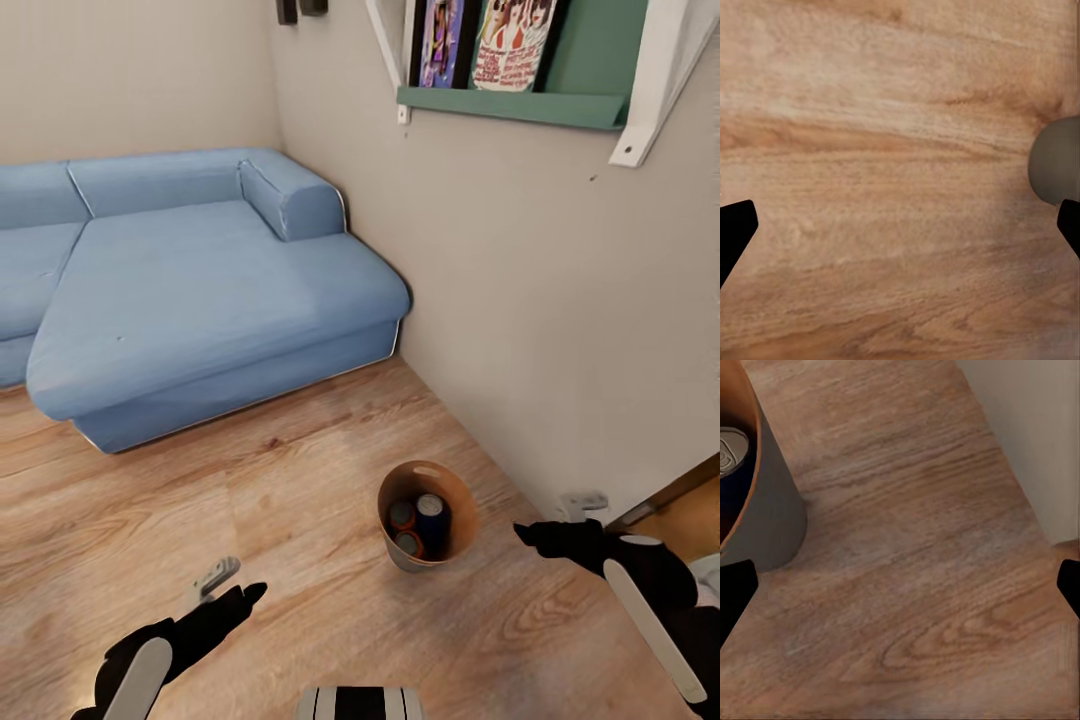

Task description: Put the three can of soda from the living room inside the tash can in the kitchen.

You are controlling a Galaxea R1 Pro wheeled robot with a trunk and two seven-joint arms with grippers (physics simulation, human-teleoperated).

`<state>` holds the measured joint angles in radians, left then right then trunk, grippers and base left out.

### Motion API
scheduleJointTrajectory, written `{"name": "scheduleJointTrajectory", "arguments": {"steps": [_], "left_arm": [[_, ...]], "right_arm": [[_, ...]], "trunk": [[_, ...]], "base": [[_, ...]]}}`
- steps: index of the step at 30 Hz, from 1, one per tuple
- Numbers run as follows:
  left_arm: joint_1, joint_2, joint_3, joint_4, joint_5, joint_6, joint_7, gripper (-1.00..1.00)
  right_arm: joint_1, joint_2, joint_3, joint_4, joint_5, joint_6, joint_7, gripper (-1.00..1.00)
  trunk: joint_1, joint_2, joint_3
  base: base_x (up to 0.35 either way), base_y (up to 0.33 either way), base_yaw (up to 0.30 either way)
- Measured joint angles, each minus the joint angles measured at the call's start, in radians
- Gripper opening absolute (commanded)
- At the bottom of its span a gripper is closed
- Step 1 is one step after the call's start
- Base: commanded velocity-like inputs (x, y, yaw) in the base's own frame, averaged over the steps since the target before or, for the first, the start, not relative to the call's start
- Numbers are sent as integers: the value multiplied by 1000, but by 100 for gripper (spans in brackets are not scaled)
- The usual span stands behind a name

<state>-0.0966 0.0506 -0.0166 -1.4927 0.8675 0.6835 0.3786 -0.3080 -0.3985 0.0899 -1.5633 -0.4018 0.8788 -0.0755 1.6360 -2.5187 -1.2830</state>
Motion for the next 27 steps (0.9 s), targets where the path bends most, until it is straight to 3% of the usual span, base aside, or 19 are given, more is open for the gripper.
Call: {"name": "scheduleJointTrajectory", "arguments": {"steps": [2,6,7,9,14,26,27], "left_arm": [[0,1,-1,7,-1,-16,0,100],[0,3,-5,26,-1,-44,-1,100],[0,3,-5,33,-1,-50,-1,100],[0,3,-6,44,-1,-53,-3,100],[0,2,-7,71,-1,-60,-5,100],[0,1,-14,65,-3,-62,-5,100],[1,1,-32,41,-14,-63,-3,100]], "right_arm": [[15,0,-2,16,0,-1,7,100],[52,-17,-4,47,1,-25,108,100],[84,-36,-5,58,1,-91,169,100],[121,-47,-8,68,1,-188,206,100],[177,-57,-12,126,1,-374,238,100],[189,-47,-4,206,3,-424,235,100],[188,-45,-2,229,4,-424,234,100]], "trunk": [[-1,0,8],[-3,1,23],[-3,2,27],[-4,2,35],[-6,3,54],[-12,6,101],[-12,6,104]], "base": [[0,0,0],[0,0,0],[0,0,0],[0,0,0],[0,0,0],[0,0,0],[0,0,0]]}}
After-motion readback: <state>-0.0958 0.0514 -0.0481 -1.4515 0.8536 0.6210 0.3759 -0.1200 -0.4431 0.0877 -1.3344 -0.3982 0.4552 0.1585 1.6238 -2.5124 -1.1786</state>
